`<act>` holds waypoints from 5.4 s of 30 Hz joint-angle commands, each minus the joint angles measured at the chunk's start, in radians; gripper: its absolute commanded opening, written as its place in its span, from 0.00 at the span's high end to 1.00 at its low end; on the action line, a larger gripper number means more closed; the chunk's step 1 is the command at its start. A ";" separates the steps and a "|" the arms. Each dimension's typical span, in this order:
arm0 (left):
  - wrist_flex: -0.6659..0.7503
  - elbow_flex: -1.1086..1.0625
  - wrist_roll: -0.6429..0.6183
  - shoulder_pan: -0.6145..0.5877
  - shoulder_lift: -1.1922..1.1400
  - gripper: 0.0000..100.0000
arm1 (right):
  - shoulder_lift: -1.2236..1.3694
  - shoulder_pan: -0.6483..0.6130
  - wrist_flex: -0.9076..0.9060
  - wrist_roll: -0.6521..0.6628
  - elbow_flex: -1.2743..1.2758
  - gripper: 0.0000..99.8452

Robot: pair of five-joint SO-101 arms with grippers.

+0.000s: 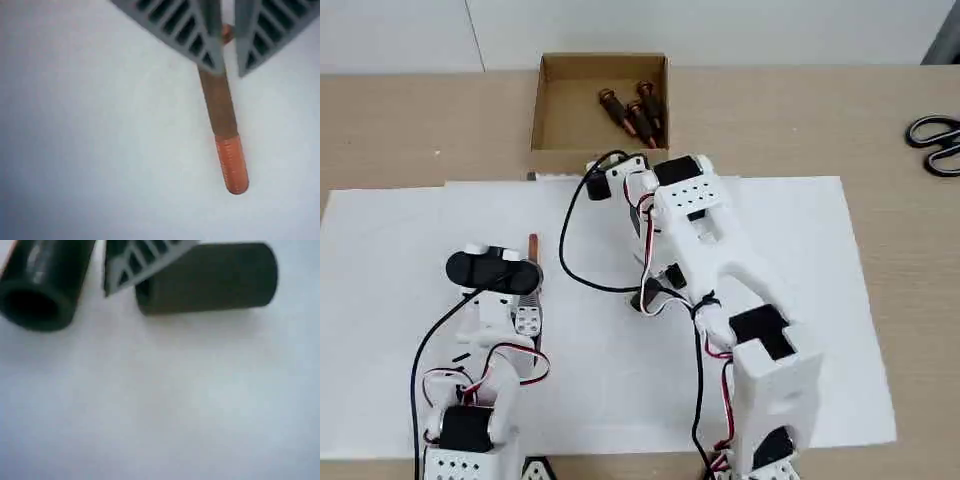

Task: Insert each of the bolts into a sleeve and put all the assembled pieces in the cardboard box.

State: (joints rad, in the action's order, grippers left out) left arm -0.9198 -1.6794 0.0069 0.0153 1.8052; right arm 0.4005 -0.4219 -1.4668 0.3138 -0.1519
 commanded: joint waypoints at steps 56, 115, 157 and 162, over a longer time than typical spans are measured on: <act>0.021 0.004 -0.005 -0.005 0.011 0.99 | -0.275 -0.002 0.214 -0.015 0.333 0.99; -0.545 1.156 1.114 -0.103 -1.297 0.94 | -1.076 0.463 -0.151 0.020 0.649 1.00; -0.341 0.911 1.784 -0.178 -1.392 0.85 | -1.073 0.463 -0.108 0.084 0.651 1.00; -0.336 1.036 1.760 -0.180 -1.570 0.85 | -1.073 0.463 -0.114 0.084 0.651 1.00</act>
State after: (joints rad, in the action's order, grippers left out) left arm -1.2774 -0.7388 1.3617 -0.1596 0.3107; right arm -0.6582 0.0307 -1.5881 0.3920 0.5033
